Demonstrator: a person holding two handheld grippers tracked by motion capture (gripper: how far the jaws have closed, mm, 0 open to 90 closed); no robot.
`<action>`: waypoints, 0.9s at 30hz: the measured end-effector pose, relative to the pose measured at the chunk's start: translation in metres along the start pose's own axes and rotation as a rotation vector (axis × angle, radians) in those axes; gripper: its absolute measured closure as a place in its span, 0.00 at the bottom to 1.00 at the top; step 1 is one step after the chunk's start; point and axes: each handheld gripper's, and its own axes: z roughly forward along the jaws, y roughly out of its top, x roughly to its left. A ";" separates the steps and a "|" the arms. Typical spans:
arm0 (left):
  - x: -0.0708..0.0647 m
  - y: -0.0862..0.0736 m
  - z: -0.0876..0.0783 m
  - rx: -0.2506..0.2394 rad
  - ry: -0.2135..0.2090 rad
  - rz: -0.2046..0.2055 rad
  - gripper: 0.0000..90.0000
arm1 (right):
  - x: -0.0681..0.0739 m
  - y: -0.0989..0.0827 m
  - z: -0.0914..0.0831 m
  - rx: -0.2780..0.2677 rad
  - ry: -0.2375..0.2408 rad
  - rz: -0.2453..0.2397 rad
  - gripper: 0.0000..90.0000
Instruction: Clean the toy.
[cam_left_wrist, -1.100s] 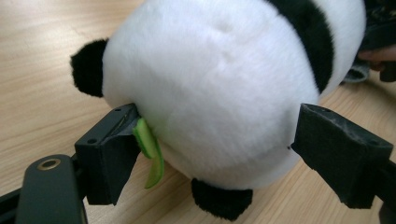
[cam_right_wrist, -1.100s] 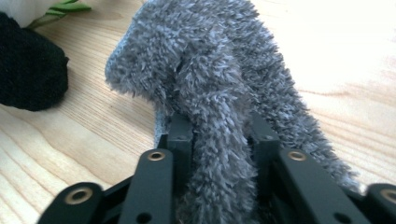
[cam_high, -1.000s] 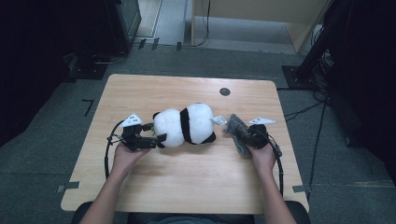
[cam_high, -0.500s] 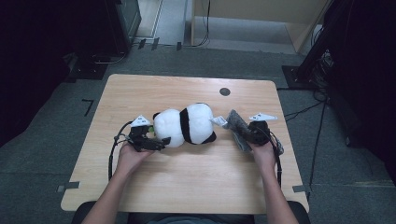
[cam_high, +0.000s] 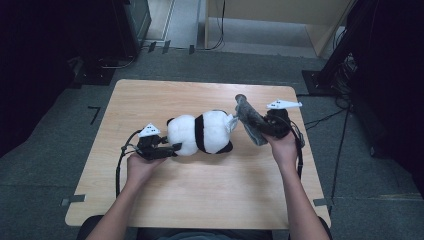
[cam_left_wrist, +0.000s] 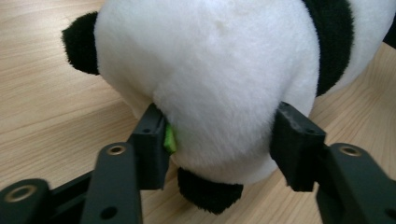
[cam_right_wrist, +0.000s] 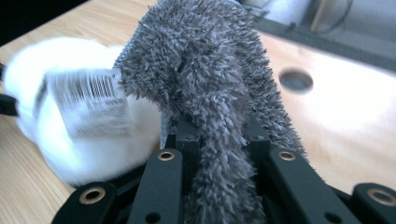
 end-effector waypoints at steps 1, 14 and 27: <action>0.000 0.000 0.000 0.002 0.002 -0.004 0.54 | 0.004 0.007 0.001 -0.002 0.005 -0.021 0.83; -0.007 0.001 -0.008 0.019 -0.004 -0.029 0.66 | 0.049 0.076 0.038 0.014 0.098 -0.129 0.83; -0.011 0.001 -0.010 0.030 0.014 -0.039 0.67 | 0.100 0.110 0.120 0.135 0.229 -0.222 0.83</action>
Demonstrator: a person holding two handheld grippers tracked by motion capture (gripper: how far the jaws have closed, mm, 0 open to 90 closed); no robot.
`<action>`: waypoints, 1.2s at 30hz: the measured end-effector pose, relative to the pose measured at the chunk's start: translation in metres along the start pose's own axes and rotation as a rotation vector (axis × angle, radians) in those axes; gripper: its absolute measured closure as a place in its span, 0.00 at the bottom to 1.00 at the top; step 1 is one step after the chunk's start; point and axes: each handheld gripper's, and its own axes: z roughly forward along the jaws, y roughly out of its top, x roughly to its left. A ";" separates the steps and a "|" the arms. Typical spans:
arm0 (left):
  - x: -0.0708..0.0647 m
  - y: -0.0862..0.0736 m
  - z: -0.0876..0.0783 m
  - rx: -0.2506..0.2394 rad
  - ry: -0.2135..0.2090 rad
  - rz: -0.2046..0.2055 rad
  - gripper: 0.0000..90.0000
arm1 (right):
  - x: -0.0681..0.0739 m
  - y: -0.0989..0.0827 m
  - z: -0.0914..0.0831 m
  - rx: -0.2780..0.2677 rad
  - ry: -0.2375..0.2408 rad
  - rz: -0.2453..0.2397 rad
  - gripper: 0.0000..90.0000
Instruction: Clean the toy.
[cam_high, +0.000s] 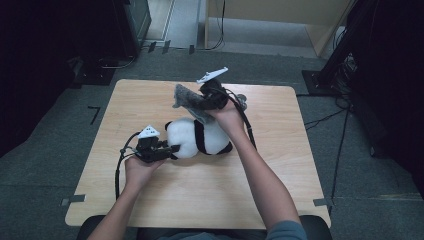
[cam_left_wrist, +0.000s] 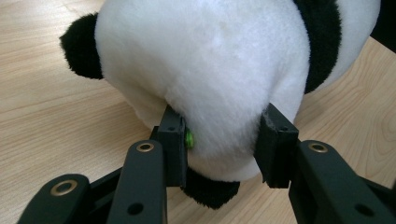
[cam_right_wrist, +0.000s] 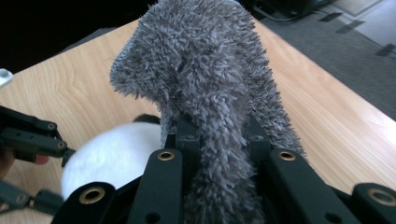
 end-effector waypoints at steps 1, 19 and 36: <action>0.000 0.000 0.000 -0.002 0.003 0.001 0.67 | 0.002 0.003 0.007 0.009 0.013 -0.004 0.83; 0.001 -0.002 0.002 -0.005 0.037 -0.018 0.66 | 0.020 0.008 0.078 0.188 0.092 -0.040 0.82; 0.006 -0.004 0.002 -0.019 0.025 -0.054 0.67 | -0.032 -0.006 0.033 0.248 0.028 0.005 0.82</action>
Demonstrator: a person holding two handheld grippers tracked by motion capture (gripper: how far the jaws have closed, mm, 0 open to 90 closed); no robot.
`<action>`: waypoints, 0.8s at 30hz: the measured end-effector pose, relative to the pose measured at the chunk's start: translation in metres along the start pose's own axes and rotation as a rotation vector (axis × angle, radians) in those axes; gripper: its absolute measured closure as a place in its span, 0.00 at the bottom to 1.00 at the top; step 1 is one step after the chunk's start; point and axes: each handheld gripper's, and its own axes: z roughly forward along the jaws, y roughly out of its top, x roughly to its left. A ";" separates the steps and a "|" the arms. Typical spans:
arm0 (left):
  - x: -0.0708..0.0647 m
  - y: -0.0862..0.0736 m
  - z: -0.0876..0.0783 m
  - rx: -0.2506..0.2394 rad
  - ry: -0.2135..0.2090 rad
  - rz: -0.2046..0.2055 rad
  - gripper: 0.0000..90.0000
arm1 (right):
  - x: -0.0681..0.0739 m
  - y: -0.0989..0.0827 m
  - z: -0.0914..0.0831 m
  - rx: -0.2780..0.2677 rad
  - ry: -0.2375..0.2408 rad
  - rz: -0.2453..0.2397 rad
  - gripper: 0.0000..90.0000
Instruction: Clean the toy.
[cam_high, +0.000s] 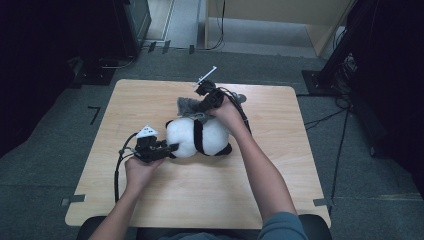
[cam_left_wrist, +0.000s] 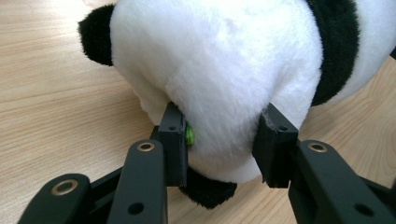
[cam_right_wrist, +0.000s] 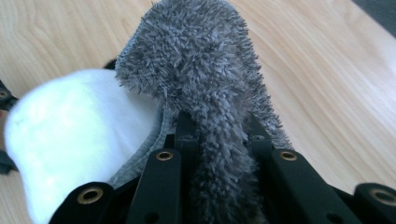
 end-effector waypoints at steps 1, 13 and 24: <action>0.000 0.000 0.000 -0.001 0.001 -0.001 0.67 | -0.003 -0.002 -0.002 -0.001 -0.005 0.001 0.83; 0.000 0.000 0.000 -0.007 0.006 0.002 0.66 | -0.042 -0.041 -0.024 -0.005 -0.077 0.090 0.83; 0.000 -0.001 0.000 -0.010 0.007 0.001 0.66 | -0.064 -0.079 -0.022 0.024 -0.096 0.154 0.83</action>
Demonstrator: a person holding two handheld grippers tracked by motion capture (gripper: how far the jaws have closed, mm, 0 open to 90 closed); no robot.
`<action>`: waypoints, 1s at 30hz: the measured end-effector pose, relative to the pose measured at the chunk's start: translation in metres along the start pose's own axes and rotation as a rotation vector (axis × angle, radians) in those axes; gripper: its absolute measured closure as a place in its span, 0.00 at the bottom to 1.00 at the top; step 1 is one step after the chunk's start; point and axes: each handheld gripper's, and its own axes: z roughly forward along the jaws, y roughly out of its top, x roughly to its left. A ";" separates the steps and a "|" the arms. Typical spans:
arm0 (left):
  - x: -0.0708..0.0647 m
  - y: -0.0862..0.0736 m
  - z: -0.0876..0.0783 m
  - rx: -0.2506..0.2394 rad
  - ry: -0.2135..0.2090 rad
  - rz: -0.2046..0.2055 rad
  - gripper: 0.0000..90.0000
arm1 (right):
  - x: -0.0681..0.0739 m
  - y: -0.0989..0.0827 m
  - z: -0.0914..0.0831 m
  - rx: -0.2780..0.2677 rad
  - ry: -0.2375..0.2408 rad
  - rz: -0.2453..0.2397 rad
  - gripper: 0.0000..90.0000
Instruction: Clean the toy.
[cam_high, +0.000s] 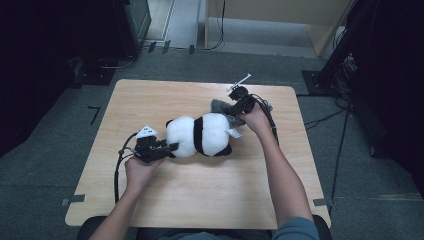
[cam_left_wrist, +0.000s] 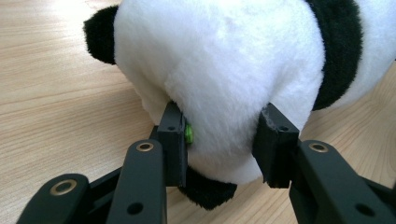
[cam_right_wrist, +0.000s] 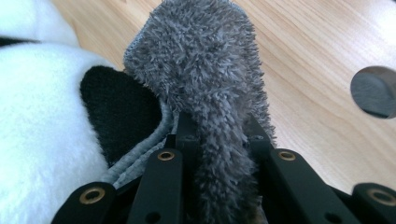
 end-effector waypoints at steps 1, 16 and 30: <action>0.000 0.000 0.000 -0.001 0.000 -0.001 0.66 | 0.000 0.000 -0.001 -0.006 0.002 0.010 0.83; -0.002 0.001 0.000 -0.012 0.001 -0.002 0.65 | 0.053 0.069 -0.017 -0.091 -0.036 -0.114 0.83; -0.002 0.002 0.000 -0.009 0.004 0.002 0.65 | 0.122 0.111 0.027 -0.100 0.073 -0.263 0.83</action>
